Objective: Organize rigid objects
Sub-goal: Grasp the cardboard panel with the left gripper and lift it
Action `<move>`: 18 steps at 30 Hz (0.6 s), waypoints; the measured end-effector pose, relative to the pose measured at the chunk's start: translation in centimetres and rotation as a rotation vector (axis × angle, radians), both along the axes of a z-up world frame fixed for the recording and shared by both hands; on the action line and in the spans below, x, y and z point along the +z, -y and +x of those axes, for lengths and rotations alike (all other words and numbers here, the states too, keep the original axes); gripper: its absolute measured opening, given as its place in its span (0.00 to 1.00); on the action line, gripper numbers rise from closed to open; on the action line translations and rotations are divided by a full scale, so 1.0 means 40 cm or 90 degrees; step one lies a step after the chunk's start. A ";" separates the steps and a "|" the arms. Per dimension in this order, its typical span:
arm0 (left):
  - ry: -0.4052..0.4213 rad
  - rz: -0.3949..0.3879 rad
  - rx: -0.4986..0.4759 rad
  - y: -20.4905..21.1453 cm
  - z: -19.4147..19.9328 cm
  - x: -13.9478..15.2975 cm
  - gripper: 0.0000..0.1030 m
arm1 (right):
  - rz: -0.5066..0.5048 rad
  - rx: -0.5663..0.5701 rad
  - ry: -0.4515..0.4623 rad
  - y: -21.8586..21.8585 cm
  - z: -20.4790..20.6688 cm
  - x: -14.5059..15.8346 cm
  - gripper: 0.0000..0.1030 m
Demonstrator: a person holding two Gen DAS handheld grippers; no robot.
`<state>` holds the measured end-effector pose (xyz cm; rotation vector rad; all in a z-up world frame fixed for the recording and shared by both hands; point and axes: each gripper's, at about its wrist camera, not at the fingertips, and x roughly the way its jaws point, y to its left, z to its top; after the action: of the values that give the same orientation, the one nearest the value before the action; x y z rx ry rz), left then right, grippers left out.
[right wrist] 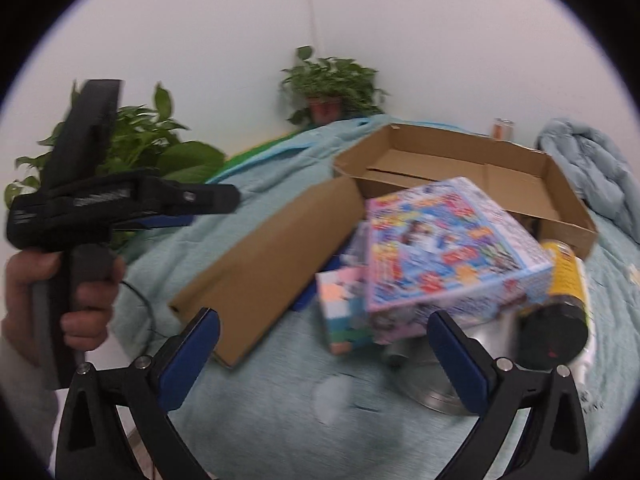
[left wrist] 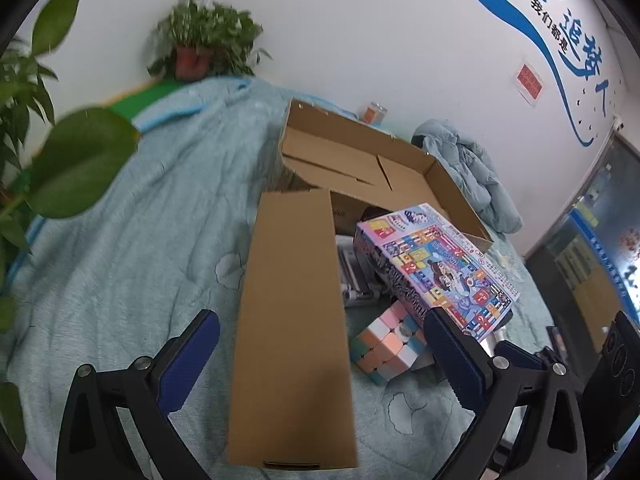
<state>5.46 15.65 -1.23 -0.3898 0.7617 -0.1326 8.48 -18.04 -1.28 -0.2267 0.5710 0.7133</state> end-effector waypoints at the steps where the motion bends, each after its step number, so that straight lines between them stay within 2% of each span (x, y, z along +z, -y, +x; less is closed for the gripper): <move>1: -0.010 -0.019 -0.007 -0.016 0.008 -0.011 0.99 | -0.005 0.020 -0.011 -0.024 0.001 0.000 1.00; 3: -0.044 -0.073 -0.024 -0.049 0.029 -0.045 0.99 | -0.011 0.050 -0.041 -0.066 0.012 -0.002 1.00; 6: -0.093 -0.116 -0.045 -0.077 0.057 -0.098 0.98 | -0.011 0.091 -0.112 -0.125 0.029 -0.017 1.00; 8: -0.120 -0.136 -0.053 -0.088 0.066 -0.134 0.92 | -0.015 0.094 -0.157 -0.157 0.042 -0.036 1.00; 10: -0.138 -0.187 -0.074 -0.093 0.066 -0.162 0.82 | -0.014 0.085 -0.201 -0.177 0.061 -0.052 1.00; 11: -0.143 -0.199 -0.080 -0.089 0.059 -0.171 0.81 | -0.016 0.078 -0.224 -0.187 0.070 -0.060 1.00; 14: -0.128 -0.223 -0.120 -0.066 0.029 -0.154 0.72 | -0.041 0.069 -0.236 -0.205 0.076 -0.069 1.00; 16: -0.116 -0.247 -0.150 -0.049 0.015 -0.141 0.71 | -0.076 0.064 -0.241 -0.211 0.079 -0.075 1.00; 18: -0.124 -0.212 -0.154 -0.033 0.012 -0.138 0.72 | -0.095 0.057 -0.253 -0.199 0.082 -0.087 1.00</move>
<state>5.93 16.97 -6.75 -0.6324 0.9817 -0.4586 11.76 -10.09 -4.77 -0.2517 1.0004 0.8092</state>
